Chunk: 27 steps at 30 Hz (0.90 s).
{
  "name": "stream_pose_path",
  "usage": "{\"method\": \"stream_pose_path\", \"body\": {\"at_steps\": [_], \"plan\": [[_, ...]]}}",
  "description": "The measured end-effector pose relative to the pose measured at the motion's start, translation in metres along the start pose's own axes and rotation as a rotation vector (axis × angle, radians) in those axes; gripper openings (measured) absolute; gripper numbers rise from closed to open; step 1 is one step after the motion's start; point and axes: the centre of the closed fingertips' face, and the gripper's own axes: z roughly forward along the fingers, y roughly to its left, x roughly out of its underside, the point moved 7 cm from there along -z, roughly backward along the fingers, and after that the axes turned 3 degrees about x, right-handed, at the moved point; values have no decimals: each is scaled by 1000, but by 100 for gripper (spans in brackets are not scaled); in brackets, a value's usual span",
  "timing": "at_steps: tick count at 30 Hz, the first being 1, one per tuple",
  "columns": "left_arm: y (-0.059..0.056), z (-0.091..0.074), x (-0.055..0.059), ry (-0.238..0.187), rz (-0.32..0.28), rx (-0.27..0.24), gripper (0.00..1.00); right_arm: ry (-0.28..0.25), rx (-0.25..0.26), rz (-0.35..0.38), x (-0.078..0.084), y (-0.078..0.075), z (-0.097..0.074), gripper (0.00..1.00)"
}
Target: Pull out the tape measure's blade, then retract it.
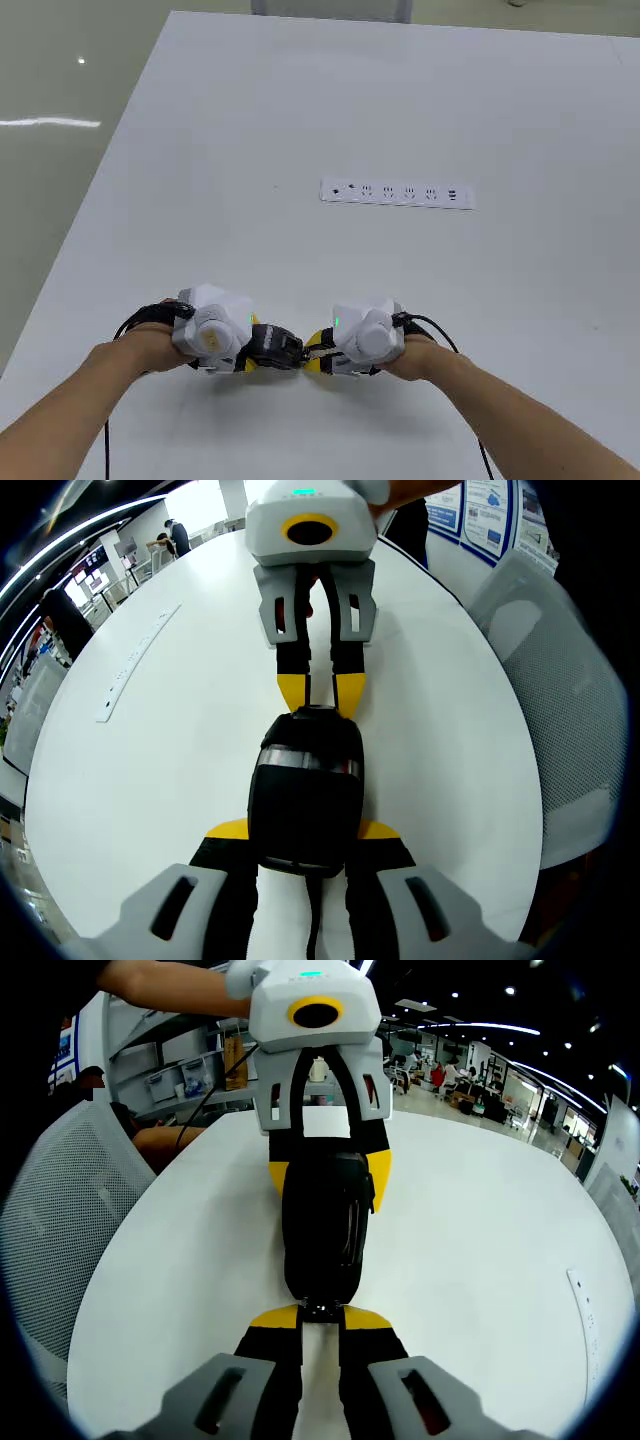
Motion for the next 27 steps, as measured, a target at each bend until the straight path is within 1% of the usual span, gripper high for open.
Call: {"method": "stream_pose_path", "body": {"at_steps": [11,13,17,19,25,27], "plan": [[1,3,4,-3,-4,1,28,3,-10,-8,2,0,-3,12],[0,1,2,-3,-4,0,28,6,-10,-9,3,0,-3,12],[0,1,2,-2,-5,0,28,9,-11,-10,3,0,-4,12],[0,0,0,-2,-5,0,28,10,-12,-10,3,0,-5,12],[0,0,0,-1,-7,-1,28,11,-12,-12,4,0,-7,12],[-1,-2,-2,-1,-7,-2,28,12,-13,-11,4,0,-7,12]]}}
